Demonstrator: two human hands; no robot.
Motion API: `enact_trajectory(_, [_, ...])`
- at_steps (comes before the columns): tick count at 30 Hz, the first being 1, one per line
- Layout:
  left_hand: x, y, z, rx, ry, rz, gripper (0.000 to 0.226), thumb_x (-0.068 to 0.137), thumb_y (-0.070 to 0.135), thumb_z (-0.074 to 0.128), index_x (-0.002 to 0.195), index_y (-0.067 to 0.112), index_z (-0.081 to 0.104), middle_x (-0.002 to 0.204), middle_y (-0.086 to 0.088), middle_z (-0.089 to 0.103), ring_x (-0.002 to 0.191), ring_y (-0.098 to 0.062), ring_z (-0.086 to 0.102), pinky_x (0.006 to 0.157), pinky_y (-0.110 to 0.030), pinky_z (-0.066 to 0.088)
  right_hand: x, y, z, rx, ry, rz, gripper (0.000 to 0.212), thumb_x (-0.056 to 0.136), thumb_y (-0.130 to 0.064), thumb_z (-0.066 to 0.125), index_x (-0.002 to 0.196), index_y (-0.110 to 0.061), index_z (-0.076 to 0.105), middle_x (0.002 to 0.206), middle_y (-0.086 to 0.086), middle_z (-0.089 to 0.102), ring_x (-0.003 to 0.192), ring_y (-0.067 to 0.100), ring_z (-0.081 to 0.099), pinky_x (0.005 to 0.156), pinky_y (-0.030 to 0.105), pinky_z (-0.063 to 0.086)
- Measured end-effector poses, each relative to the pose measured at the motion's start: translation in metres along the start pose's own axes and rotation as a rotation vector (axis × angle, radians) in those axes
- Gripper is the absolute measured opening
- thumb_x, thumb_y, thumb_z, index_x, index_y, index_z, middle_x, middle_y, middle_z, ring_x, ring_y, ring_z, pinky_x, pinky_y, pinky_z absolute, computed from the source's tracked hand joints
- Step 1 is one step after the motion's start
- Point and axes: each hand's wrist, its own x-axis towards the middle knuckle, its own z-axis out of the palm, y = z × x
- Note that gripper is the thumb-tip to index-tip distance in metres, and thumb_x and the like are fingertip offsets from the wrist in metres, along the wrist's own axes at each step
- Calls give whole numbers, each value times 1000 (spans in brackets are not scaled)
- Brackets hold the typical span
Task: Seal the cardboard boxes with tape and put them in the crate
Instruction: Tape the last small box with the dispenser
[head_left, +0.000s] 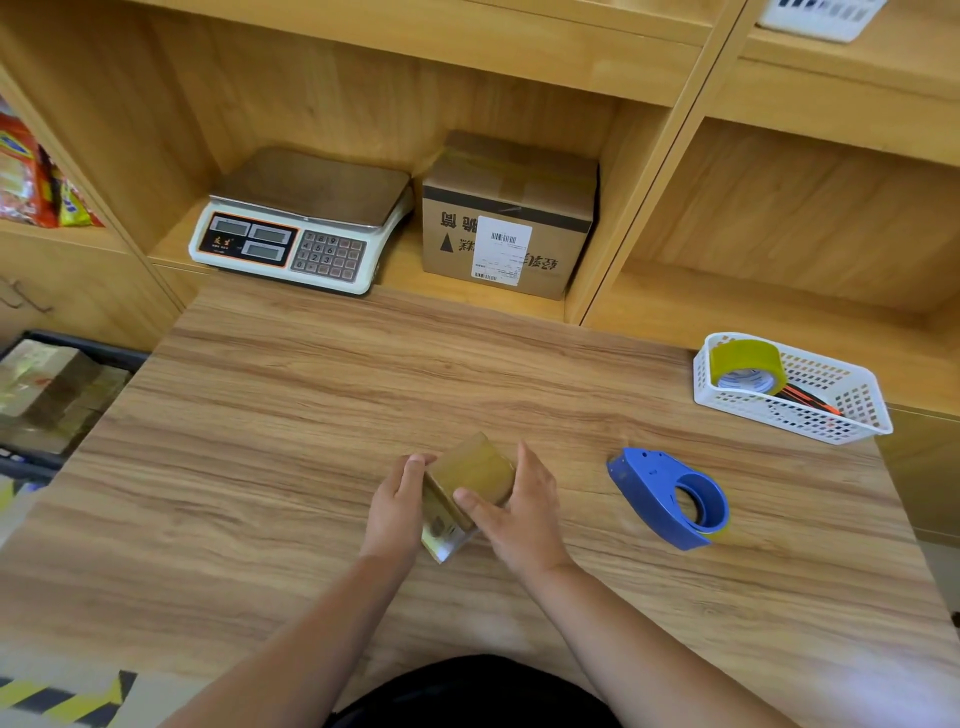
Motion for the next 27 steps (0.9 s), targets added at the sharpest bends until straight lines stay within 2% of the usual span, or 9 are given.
enact_trajectory(5, [10,14,-19,20,-149,-77,22,86,32,53,94,17,67,97,-6,66,93,-26,60,82,-41,47,12,-1,-6,55,-168,66,135,47,-81,61,152,-20,3,152,2,23,140,17,20,114,42,26])
enact_trajectory(8, [20,26,-29,163,-296,-32,21,87,29,63,105,18,64,105,0,65,99,-15,61,82,-29,49,20,2,-13,49,-278,-19,133,45,-77,69,150,-18,12,132,-6,35,124,12,35,104,29,32])
enact_trajectory(10, [25,33,-33,314,-433,48,50,80,33,73,125,22,54,121,7,57,107,-4,54,80,-13,41,23,4,-19,-10,-357,-80,136,44,-76,71,151,-24,6,130,-14,31,124,5,32,102,24,29])
enact_trajectory(11, [29,36,-35,419,-501,103,68,75,35,77,134,26,46,131,10,49,115,-3,47,87,-12,37,24,6,-22,-28,-381,-93,137,43,-75,72,152,-26,5,132,-15,30,126,4,30,104,25,28])
enact_trajectory(13, [33,40,-34,619,-647,199,96,65,43,83,144,34,30,141,15,29,128,-2,28,102,-19,27,26,9,-27,-29,-385,-97,136,41,-74,73,151,-25,10,133,-15,30,127,5,30,108,27,28])
enact_trajectory(15, [35,39,-31,752,-734,269,109,61,44,86,148,36,20,139,18,21,130,0,20,105,-22,23,26,9,-29,-2,-370,-96,128,40,-71,75,146,-24,22,131,-13,34,124,5,34,106,27,33])
enact_trajectory(18, [40,33,-28,746,-723,272,104,57,39,88,143,40,29,138,18,29,127,-1,28,102,-22,28,24,9,-27,58,-358,-108,94,44,-66,76,124,-30,43,119,-12,44,113,5,45,95,24,41])
enact_trajectory(21, [44,32,-29,637,-722,249,83,56,33,88,125,47,45,129,19,41,117,5,39,92,-16,36,22,8,-22,126,-335,-105,62,55,-50,79,108,-37,48,110,-10,50,104,5,51,85,22,44])
enact_trajectory(27, [48,32,-27,530,-679,195,63,51,34,85,103,53,56,122,15,45,110,9,43,77,-8,37,25,10,-20,179,-290,-126,46,66,-31,84,102,-37,57,101,-8,59,92,-1,56,76,13,43])
